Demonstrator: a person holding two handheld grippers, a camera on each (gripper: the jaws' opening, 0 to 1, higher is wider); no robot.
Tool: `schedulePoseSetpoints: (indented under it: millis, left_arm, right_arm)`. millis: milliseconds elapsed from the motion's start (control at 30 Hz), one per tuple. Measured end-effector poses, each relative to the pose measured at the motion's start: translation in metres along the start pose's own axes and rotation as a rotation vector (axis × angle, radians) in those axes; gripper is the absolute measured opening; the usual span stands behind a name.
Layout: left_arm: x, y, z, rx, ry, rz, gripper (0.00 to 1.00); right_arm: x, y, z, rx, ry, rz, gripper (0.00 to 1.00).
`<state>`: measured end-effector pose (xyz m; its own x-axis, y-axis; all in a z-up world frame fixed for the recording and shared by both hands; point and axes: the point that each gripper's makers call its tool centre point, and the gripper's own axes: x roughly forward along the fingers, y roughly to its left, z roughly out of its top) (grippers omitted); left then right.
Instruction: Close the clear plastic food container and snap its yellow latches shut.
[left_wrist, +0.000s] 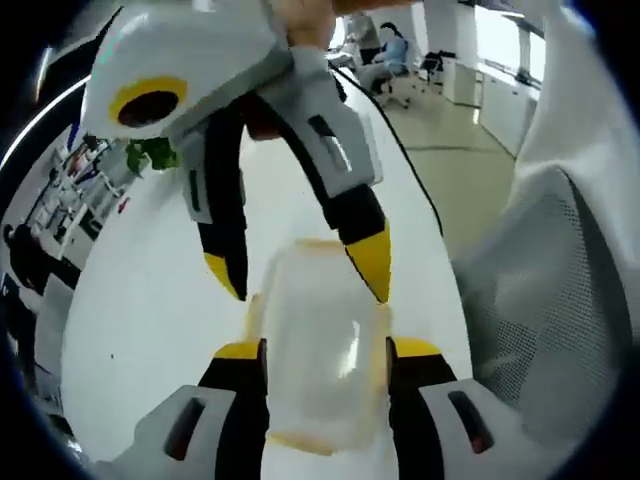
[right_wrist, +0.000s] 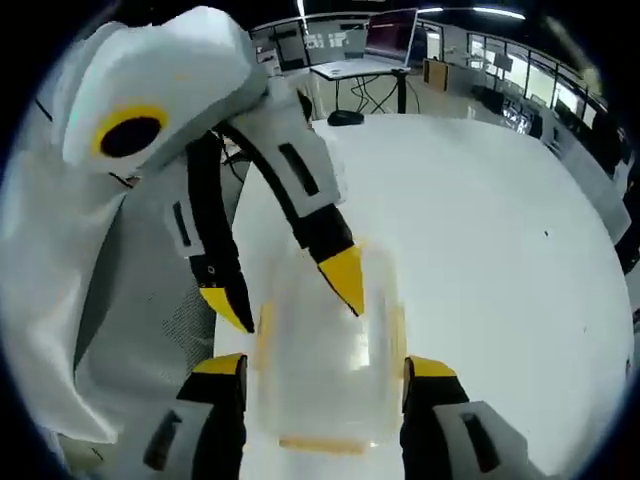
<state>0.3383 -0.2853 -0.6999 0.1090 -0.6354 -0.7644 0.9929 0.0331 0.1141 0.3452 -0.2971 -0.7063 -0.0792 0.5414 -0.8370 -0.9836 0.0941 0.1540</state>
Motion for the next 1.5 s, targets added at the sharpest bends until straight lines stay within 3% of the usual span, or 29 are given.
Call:
schedulePoseSetpoints:
  millis: [67, 133, 233, 367, 567, 667, 733, 833, 933, 1233, 1333, 1367, 1400, 1500]
  left_arm:
    - [-0.004, -0.003, 0.004, -0.009, -0.028, -0.027, 0.46]
    - [-0.007, -0.002, 0.004, -0.03, -0.043, -0.033, 0.52]
    - [-0.011, 0.0, 0.005, -0.051, -0.072, -0.046, 0.58]
    - [-0.014, 0.008, -0.003, -0.081, -0.083, -0.048, 0.59]
    - [-0.017, 0.019, -0.016, -0.135, -0.1, -0.041, 0.75]
    - [-0.015, 0.016, -0.032, -0.118, -0.062, -0.065, 0.83]
    - [-0.015, 0.015, -0.04, -0.153, -0.057, -0.076, 0.85]
    - [-0.013, 0.017, -0.047, -0.136, -0.049, -0.062, 0.93]
    - [-0.009, 0.021, -0.059, -0.075, 0.018, -0.051, 0.93]
    - [0.012, 0.019, -0.061, 0.001, 0.041, -0.09, 0.86]
    - [0.016, 0.02, -0.063, 0.034, 0.051, -0.088, 0.76]
    - [0.017, 0.019, -0.063, 0.041, 0.05, -0.094, 0.76]
    - [0.018, 0.019, -0.062, 0.029, 0.046, -0.09, 0.77]
    - [0.017, 0.021, -0.063, 0.028, 0.042, -0.081, 0.76]
  right_arm:
    - [-0.003, -0.001, 0.004, -0.005, -0.046, -0.02, 0.61]
    - [-0.006, 0.0, 0.007, 0.043, -0.094, -0.026, 0.65]
    - [-0.008, 0.001, 0.006, 0.051, -0.124, -0.045, 0.81]
    - [-0.009, 0.004, 0.004, 0.039, -0.189, -0.095, 0.99]
    - [-0.002, 0.005, -0.022, 0.022, -0.169, -0.124, 0.97]
    - [0.002, 0.006, -0.033, 0.046, -0.165, -0.127, 0.97]
    - [0.004, 0.004, -0.037, 0.043, -0.166, -0.146, 0.98]
    - [0.006, 0.001, -0.042, 0.046, -0.165, -0.154, 0.94]
    - [0.009, -0.001, -0.044, 0.054, -0.164, -0.158, 0.94]
    - [0.025, -0.001, -0.047, 0.041, -0.129, -0.164, 0.95]
    - [0.027, -0.005, -0.045, 0.018, -0.121, -0.181, 0.88]
    - [0.028, -0.004, -0.047, 0.008, -0.108, -0.178, 0.79]
    - [0.028, -0.009, -0.049, -0.019, -0.087, -0.206, 0.8]
    - [0.027, -0.009, -0.05, -0.014, -0.087, -0.19, 0.79]
